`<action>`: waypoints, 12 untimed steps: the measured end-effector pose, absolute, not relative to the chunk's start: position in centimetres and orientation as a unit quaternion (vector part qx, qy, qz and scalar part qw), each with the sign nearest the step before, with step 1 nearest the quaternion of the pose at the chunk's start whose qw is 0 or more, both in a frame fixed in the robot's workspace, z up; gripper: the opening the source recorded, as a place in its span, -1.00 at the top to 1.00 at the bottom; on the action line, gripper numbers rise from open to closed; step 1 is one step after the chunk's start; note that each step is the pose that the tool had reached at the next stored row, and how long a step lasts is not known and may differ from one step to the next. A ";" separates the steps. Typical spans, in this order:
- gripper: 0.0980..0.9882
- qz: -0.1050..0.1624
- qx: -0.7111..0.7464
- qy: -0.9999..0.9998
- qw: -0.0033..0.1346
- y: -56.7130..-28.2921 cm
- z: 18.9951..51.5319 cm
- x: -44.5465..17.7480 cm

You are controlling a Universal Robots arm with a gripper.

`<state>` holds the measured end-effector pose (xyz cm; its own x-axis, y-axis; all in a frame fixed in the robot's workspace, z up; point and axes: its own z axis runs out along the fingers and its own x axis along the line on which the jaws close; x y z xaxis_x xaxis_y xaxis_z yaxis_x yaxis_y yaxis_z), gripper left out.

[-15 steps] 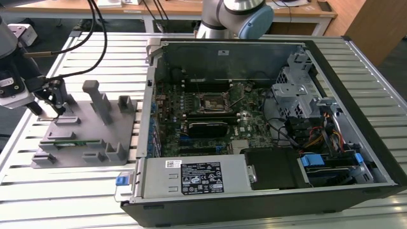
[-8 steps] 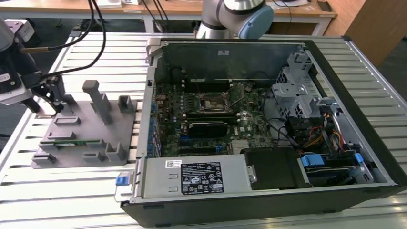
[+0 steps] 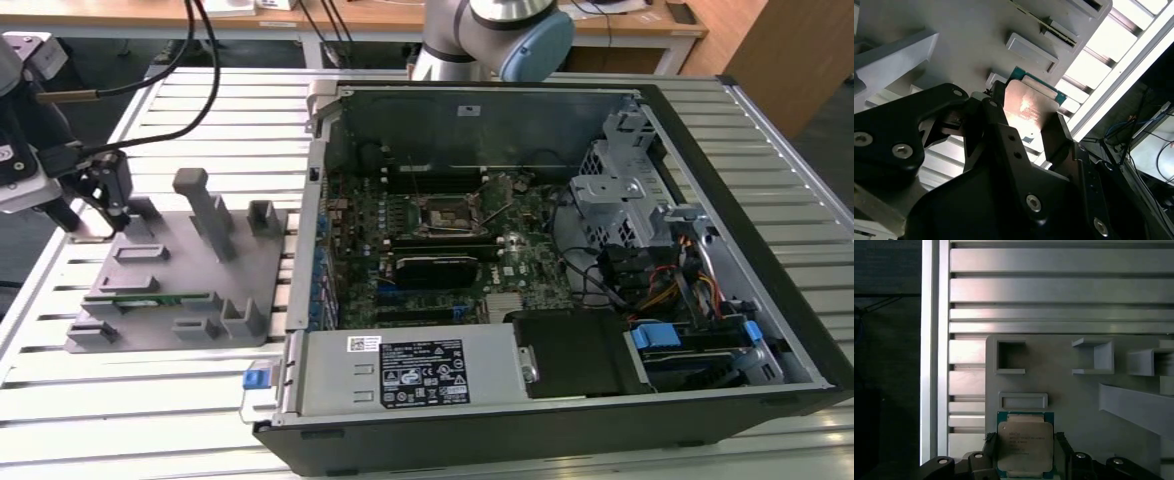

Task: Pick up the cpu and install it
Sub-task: 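Pick up the cpu and move it towards the insertion slot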

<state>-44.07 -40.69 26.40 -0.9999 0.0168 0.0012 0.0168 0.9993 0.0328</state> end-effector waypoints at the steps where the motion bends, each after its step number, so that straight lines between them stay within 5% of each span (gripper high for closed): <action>1: 0.01 -0.016 -0.008 -1.000 0.000 -40.7 26.5 -44.1; 12: 0.01 -0.016 -0.008 -1.000 0.000 -40.7 28.0 -44.1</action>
